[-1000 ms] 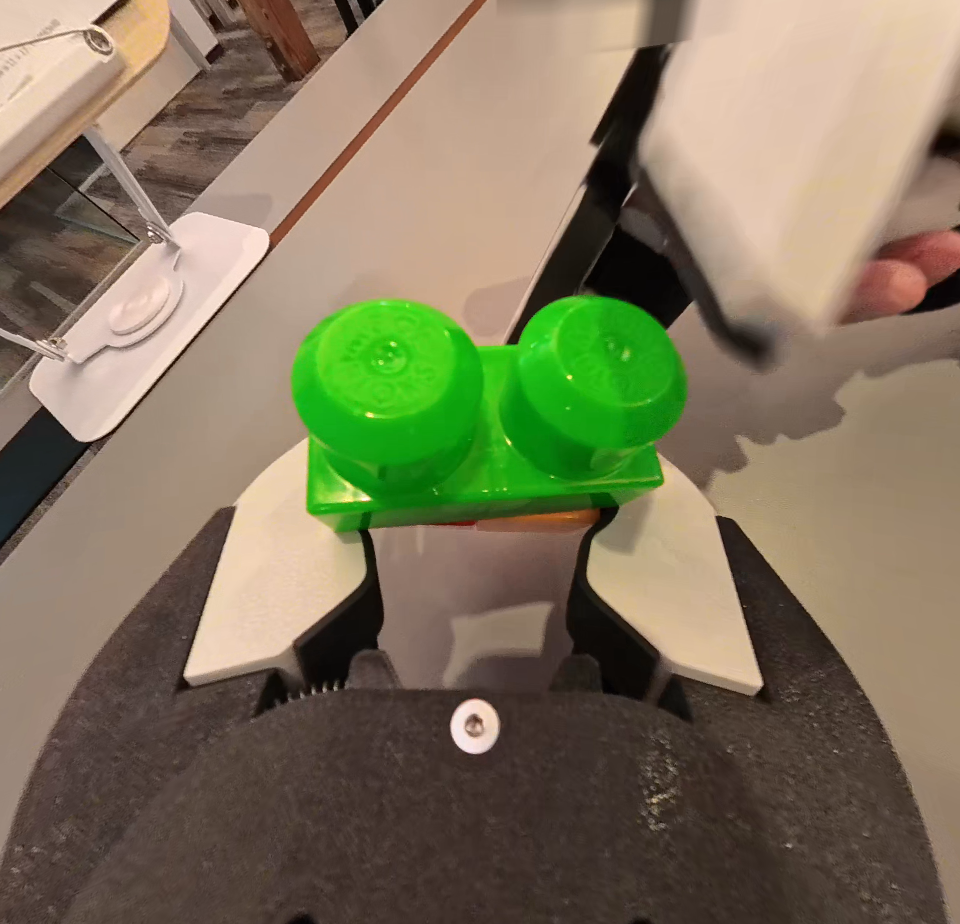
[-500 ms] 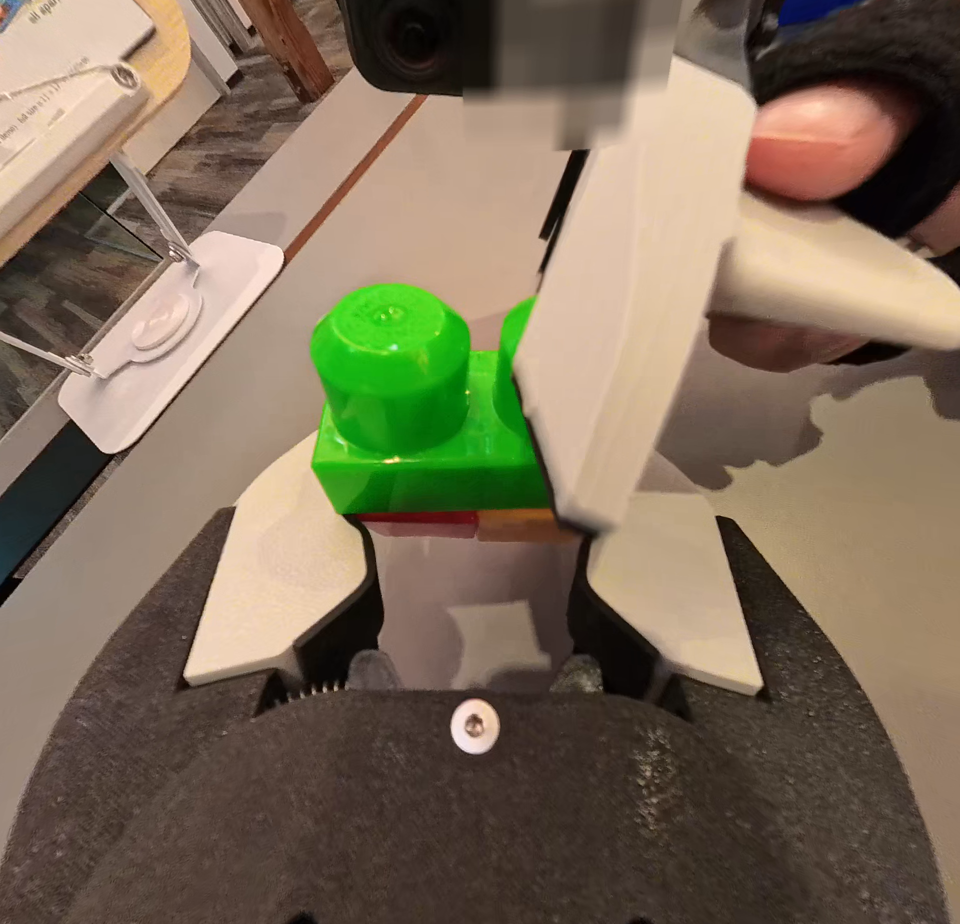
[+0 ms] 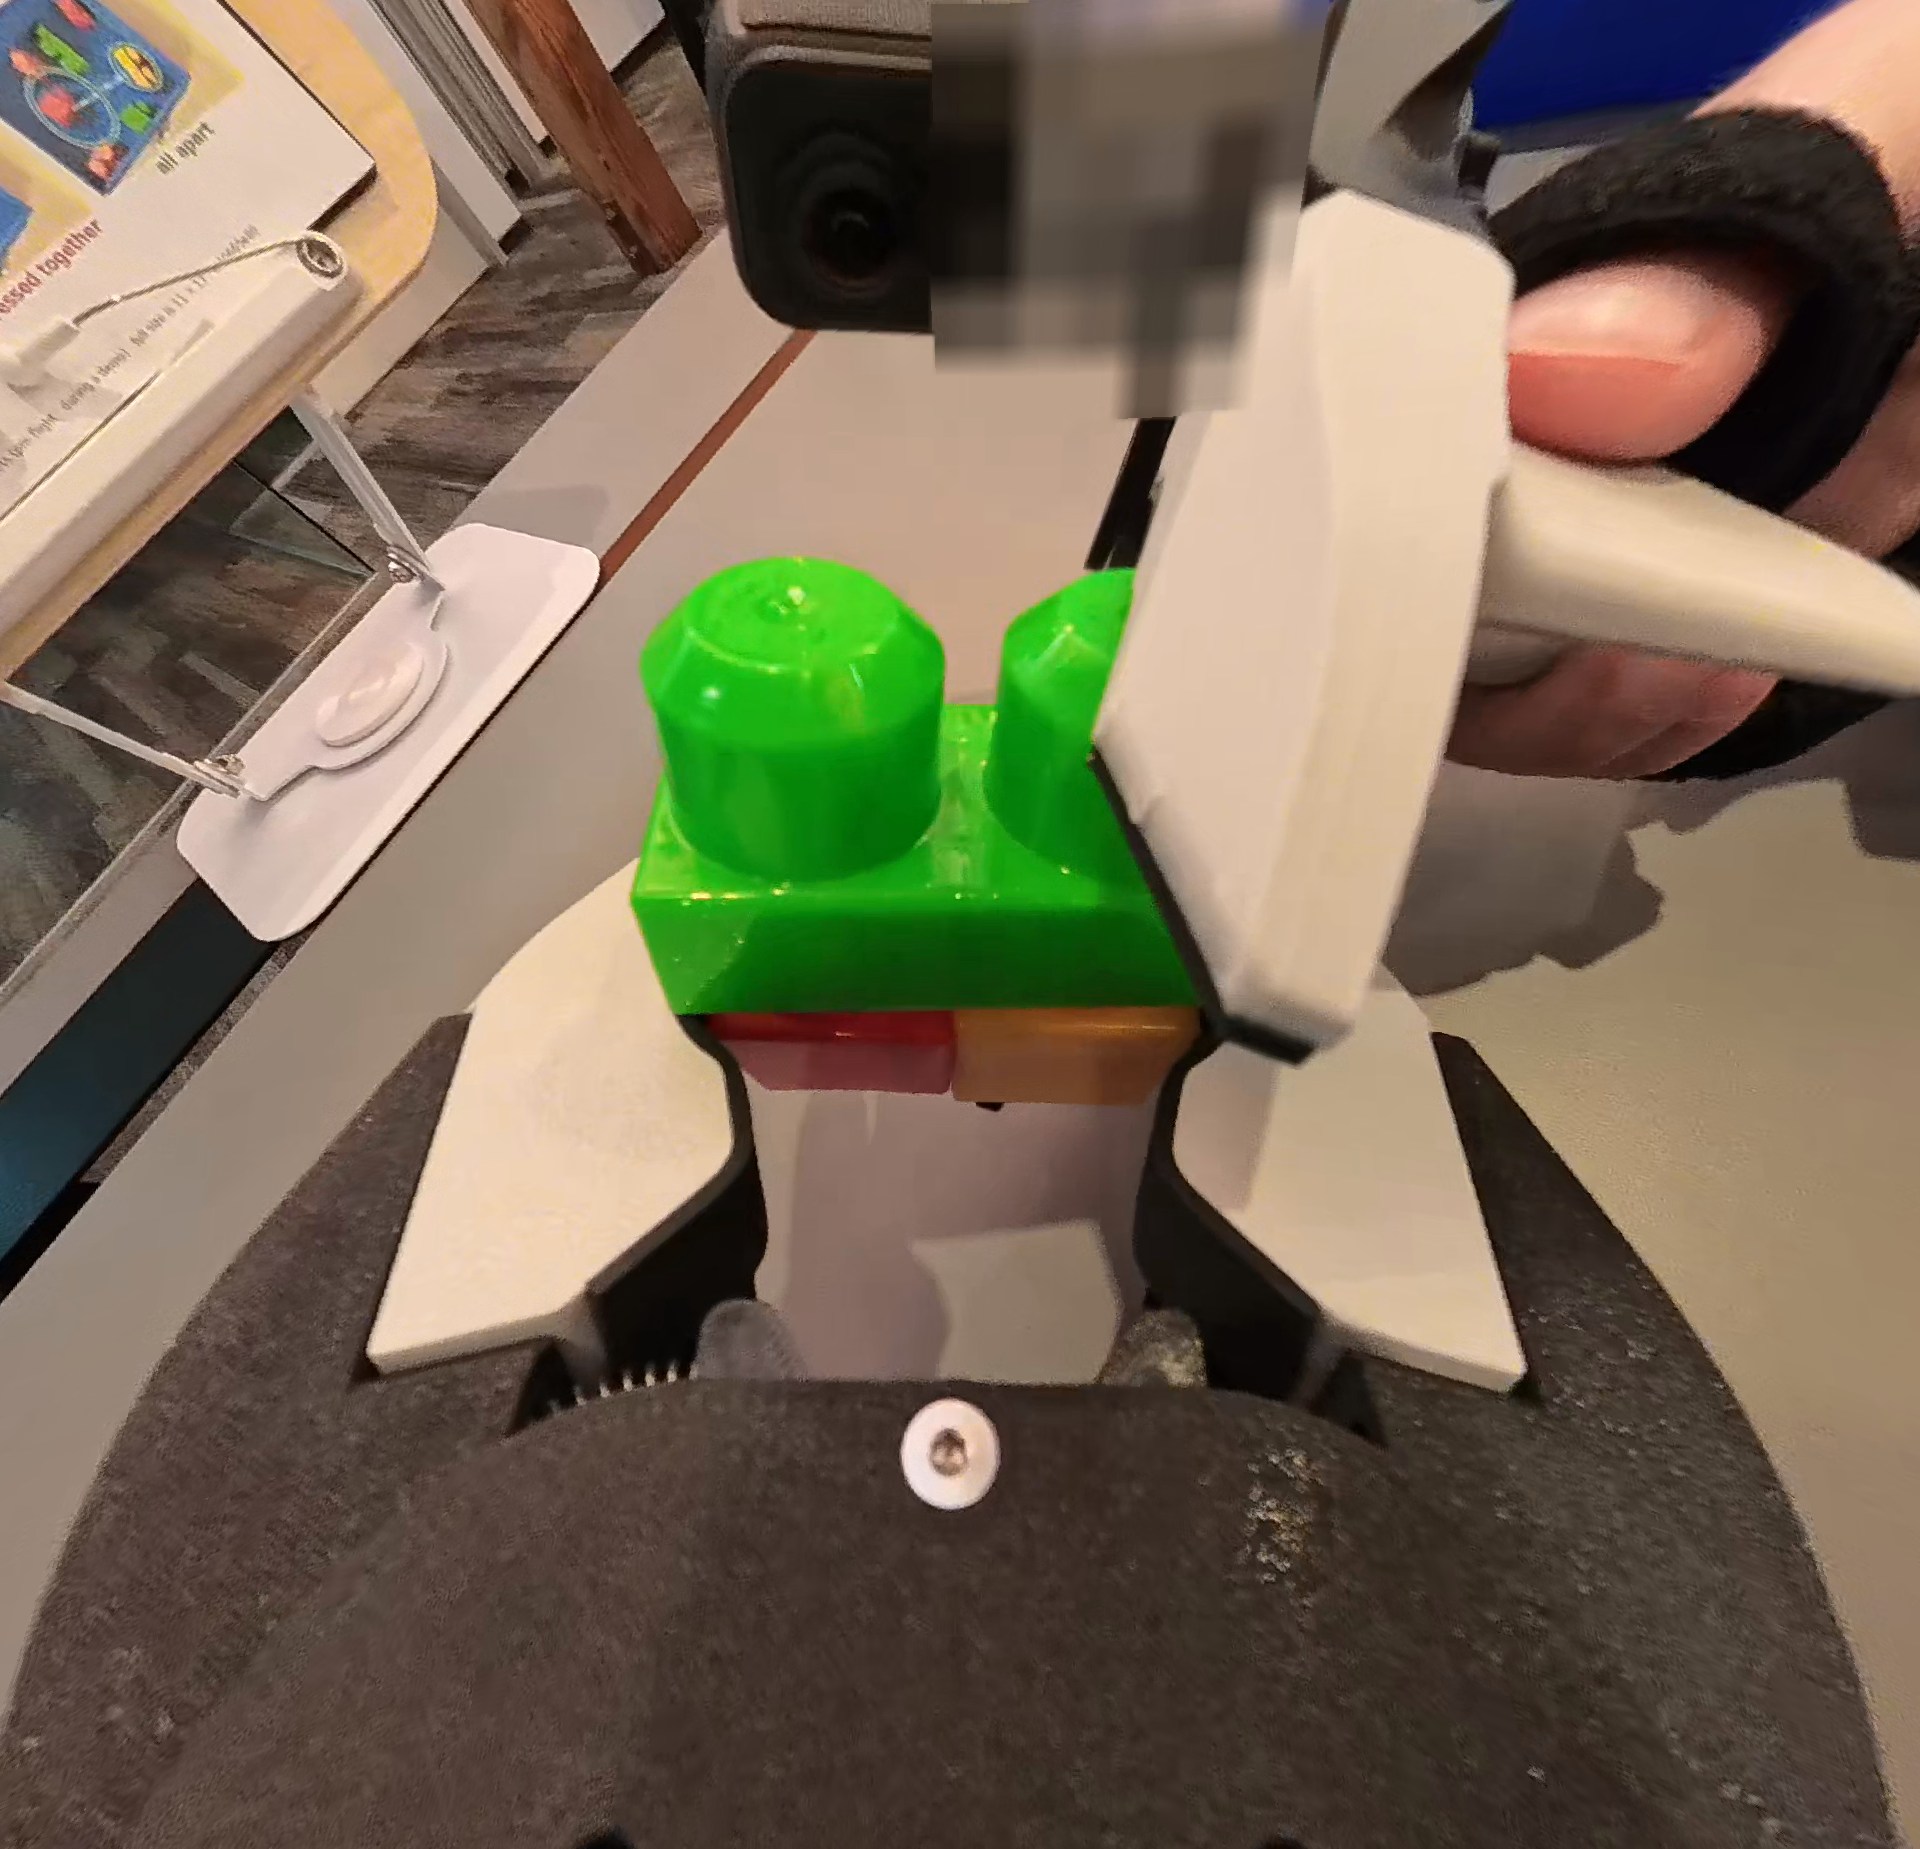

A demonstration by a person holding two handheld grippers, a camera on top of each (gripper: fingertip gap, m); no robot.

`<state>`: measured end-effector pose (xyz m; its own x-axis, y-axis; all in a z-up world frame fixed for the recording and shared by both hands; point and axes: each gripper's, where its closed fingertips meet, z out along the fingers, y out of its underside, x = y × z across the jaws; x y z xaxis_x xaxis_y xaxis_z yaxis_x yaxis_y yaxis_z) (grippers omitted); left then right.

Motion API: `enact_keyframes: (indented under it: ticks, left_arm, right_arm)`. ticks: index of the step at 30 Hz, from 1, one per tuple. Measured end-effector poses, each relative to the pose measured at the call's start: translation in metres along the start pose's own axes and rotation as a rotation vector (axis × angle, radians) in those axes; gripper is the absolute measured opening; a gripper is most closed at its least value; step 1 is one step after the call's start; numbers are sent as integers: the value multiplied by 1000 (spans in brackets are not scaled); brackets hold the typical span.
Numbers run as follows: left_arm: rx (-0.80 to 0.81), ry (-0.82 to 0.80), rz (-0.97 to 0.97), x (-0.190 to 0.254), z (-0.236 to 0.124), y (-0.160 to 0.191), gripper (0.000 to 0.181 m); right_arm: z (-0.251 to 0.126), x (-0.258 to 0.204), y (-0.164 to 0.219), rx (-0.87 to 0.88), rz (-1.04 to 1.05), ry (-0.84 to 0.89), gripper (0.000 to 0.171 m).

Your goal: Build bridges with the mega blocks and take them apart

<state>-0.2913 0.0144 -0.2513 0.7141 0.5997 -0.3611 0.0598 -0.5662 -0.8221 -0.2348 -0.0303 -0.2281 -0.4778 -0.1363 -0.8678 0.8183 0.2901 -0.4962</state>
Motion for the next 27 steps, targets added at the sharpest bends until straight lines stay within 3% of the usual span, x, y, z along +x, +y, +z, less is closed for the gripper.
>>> enact_keyframes:
  ticks: [13, 17, 20, 27]
  left_arm:
    - [-2, -13, 1, -1, 0, 0, 88]
    - [29, -4, -19, -4, -4, -4, 89]
    - [68, 29, -25, 3, -6, -12, 89]
    - [96, 89, -33, 14, -6, -17, 89]
  right_arm:
    - [-1, 2, -2, 21, -16, 12, 109]
    - [2, -4, -6, 51, 16, -25, 112]
    - [0, -7, -4, 31, -8, -6, 126]
    - [-9, -12, -9, 52, 0, -9, 128]
